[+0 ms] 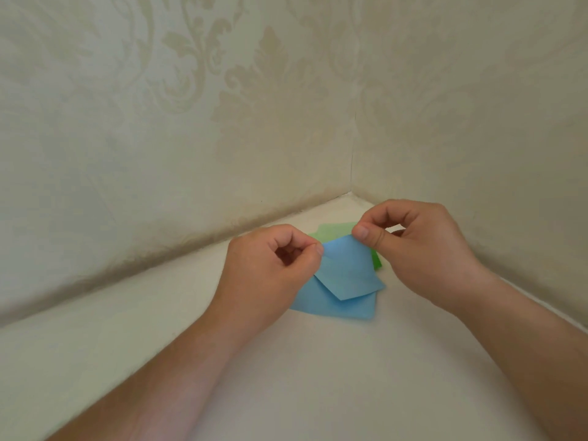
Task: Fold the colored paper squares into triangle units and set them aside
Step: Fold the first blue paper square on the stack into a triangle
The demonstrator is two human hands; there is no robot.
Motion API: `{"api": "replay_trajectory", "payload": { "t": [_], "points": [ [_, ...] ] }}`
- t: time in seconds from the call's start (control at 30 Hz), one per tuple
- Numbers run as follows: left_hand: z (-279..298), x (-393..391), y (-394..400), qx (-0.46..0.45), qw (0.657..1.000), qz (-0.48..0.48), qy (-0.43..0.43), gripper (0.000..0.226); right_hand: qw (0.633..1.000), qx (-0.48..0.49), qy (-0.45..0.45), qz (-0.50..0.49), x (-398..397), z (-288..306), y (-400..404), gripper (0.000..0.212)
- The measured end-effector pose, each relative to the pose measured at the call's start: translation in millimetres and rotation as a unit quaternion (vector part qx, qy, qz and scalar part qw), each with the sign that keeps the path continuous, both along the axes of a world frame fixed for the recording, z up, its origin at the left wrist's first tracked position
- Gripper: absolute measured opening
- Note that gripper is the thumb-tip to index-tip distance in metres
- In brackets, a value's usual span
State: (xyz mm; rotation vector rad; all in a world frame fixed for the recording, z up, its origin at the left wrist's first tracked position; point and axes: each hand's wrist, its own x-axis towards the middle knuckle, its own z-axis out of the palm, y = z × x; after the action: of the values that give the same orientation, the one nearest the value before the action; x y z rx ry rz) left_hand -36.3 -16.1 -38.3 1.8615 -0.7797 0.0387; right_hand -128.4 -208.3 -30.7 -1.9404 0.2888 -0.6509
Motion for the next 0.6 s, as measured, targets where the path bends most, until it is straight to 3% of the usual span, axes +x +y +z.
{"api": "replay_trajectory", "payload": {
  "t": [0.17, 0.3, 0.43, 0.53, 0.6],
  "points": [
    [-3.7, -0.9, -0.3, 0.015, 0.997, -0.047, -0.057, 0.013, 0.999, 0.001, 0.035, -0.024, 3.9, -1.4, -2.7, 0.017],
    [-6.5, 2.3, 1.9, 0.017, 0.986, -0.090, -0.139, 0.033, 0.981, 0.158, 0.098, 0.064, 2.9, 2.7, -1.2, 0.017],
    [-9.5, 8.4, 0.5, -0.026, 0.977, -0.101, -0.188, 0.011, 0.945, 0.255, 0.165, 0.124, -2.4, 8.1, -1.9, 0.018],
    [-9.3, 10.7, 0.8, -0.043, 0.977, -0.094, -0.188, 0.009, 0.950, 0.244, 0.154, 0.116, -1.2, 8.4, 0.0, 0.020],
    [-9.9, 12.5, 1.2, -0.037, 0.979, -0.072, -0.188, 0.008, 0.975, 0.176, 0.117, 0.062, 2.3, 5.2, -1.9, 0.020]
  ]
}}
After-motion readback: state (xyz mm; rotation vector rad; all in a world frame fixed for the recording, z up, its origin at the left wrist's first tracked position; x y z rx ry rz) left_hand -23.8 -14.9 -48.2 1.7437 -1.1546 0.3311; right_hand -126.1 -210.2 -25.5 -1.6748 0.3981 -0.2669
